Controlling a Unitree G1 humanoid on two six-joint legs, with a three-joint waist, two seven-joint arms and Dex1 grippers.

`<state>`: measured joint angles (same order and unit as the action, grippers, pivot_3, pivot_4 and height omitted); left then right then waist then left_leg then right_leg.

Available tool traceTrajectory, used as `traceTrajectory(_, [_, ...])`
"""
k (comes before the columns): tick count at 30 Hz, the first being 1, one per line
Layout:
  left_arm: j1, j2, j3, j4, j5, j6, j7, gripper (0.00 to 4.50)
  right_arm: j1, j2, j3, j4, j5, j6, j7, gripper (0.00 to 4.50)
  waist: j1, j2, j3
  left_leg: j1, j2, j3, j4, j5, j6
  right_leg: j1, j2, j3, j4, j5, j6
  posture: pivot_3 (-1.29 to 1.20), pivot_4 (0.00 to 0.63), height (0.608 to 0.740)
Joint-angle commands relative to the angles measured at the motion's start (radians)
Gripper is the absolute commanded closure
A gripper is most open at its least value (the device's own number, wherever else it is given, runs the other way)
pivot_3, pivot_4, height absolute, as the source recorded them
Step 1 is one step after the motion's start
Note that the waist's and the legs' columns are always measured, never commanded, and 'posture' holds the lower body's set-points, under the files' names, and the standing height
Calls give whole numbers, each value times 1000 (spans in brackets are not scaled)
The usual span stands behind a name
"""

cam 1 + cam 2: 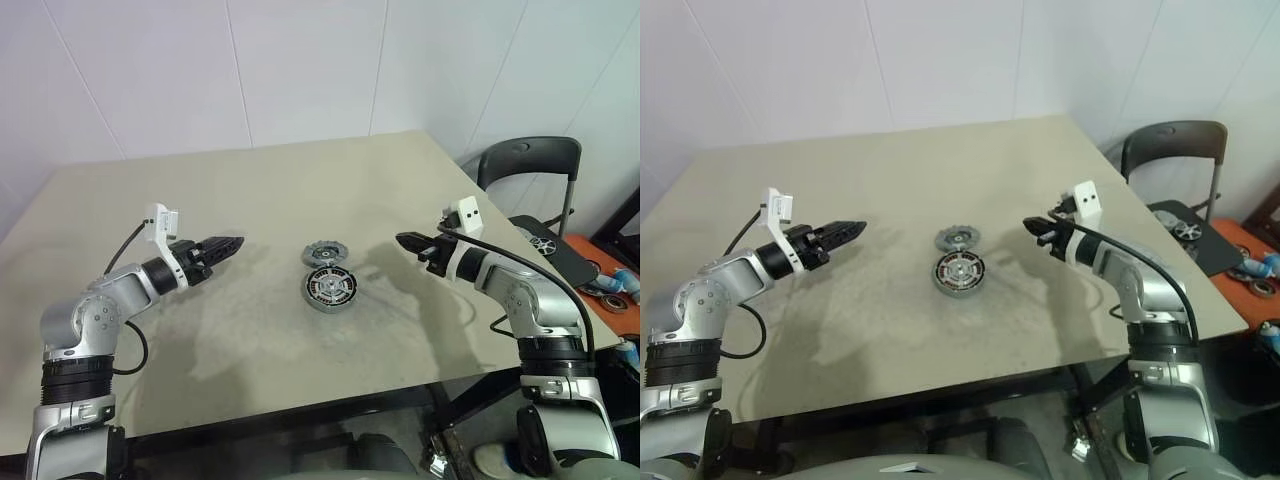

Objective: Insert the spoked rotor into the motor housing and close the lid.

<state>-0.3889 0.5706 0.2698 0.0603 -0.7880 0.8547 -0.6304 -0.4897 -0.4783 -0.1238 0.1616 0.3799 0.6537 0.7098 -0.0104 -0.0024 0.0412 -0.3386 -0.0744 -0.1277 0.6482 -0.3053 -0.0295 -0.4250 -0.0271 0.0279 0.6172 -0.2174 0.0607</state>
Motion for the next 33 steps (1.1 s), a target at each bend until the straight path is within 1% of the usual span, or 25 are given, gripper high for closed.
traceTrajectory(1, [-25, 4, 24, -19, 16, -29, 7, 2175, -3, 6, 9, -15, -28, -53, -31, 4497, 0, 0, 0, 0, 0, 0, 0, 0, 0, 0, 0, 0, 0, 0, 0, 0, 0, 740])
traceTrajectory(4, [-23, -16, 14, -29, 26, -36, 22, 2175, 0, 3, 29, 24, -84, -102, -71, 4497, 0, 0, 0, 0, 0, 0, 0, 0, 0, 0, 0, 0, 0, 0, 0, 0, 0, 740])
traceTrajectory(5, [-22, -23, 15, -33, 23, -35, 27, 2175, 8, -3, 47, 18, -99, -121, -64, 4497, 0, 0, 0, 0, 0, 0, 0, 0, 0, 0, 0, 0, 0, 0, 0, 0, 0, 740])
traceTrajectory(6, [-23, -30, 15, -36, 21, -33, 31, 2175, 17, -12, 73, -7, -105, -133, -35, 4497, 0, 0, 0, 0, 0, 0, 0, 0, 0, 0, 0, 0, 0, 0, 0, 0, 0, 740])
traceTrajectory(10, [-25, -49, 6, -44, 19, -26, 35, 2175, 40, -80, 216, -161, -119, -197, 163, 4497, -3, 0, 0, 0, 0, 0, 0, 0, 0, -1, 0, 0, 0, 0, 0, 0, 0, 740])
traceTrajectory(13, [-30, -58, 3, -42, 16, -23, 33, 2175, -6, -139, 291, -157, -166, -264, 269, 3954, -3, 0, 0, 0, 0, 1, 1, 0, 0, 0, 0, 0, 0, 0, 1, 0, 0, 740])
traceTrajectory(14, [-32, -61, 5, -43, 14, -23, 35, 2175, -33, -146, 296, -134, -172, -275, 285, 3589, -2, 0, 0, 0, 0, 1, 1, 0, 0, 0, 0, 0, 0, 0, 1, 0, 0, 740])
traceTrajectory(15, [-33, -65, 10, -44, 10, -21, 39, 2175, -68, -146, 292, -93, -189, -293, 273, 3327, -2, 0, 0, 0, 0, 1, 2, 0, 0, 1, 0, 0, 0, 1, 2, 0, 0, 740])
traceTrajectory(17, [-30, -69, 14, -53, 5, -19, 46, 2175, -122, -147, 284, -23, -199, -288, 273, 2568, -1, 0, 0, 1, 0, 1, 3, 0, 0, 1, 0, 0, 1, 1, 2, 0, 0, 740])
traceTrajectory(18, [-24, -72, 16, -61, 4, -19, 50, 2175, -134, -158, 289, -5, -199, -292, 301, 2279, 0, -1, 0, 1, 0, 1, 3, 0, 0, 1, 0, 0, 1, 1, 2, 0, 0, 740])
traceTrajectory(20, [-5, -79, 19, -81, -1, -13, 60, 2175, -144, -177, 320, 21, -246, -364, 327, 2279, 4, -1, 0, 0, 0, 0, 3, 0, 0, 1, 0, 0, 1, 1, 2, 0, 0, 740])
traceTrajectory(23, [19, -85, 22, -115, -12, 1, 73, 2175, -148, -203, 407, 27, -330, -504, 401, 2279, 2, -1, 0, 0, 0, 0, 1, 0, 0, 1, 0, -1, -1, 1, 1, 0, 0, 740])
traceTrajectory(25, [23, -84, 26, -124, -16, 6, 78, 2175, -156, -211, 439, 24, -355, -559, 445, 2279, -1, -1, 0, 0, 0, 1, 1, 0, 0, 0, 0, 0, -1, 1, 1, 0, 0, 740])
traceTrajectory(29, [22, -79, 45, -128, -23, 13, 88, 2175, -213, -185, 409, 49, -315, -512, 474, 2279, -1, -1, 0, 0, 0, 1, 2, 0, 0, 0, 0, 0, 0, 1, 1, 0, 0, 740])
traceTrajectory(33, [43, -88, 51, -154, -32, 20, 103, 2175, -196, -187, 362, 47, -274, -434, 468, 2279, 4, -2, 0, 1, 0, 0, 2, 0, -1, 1, 0, 0, 1, 1, 1, 0, 0, 740])
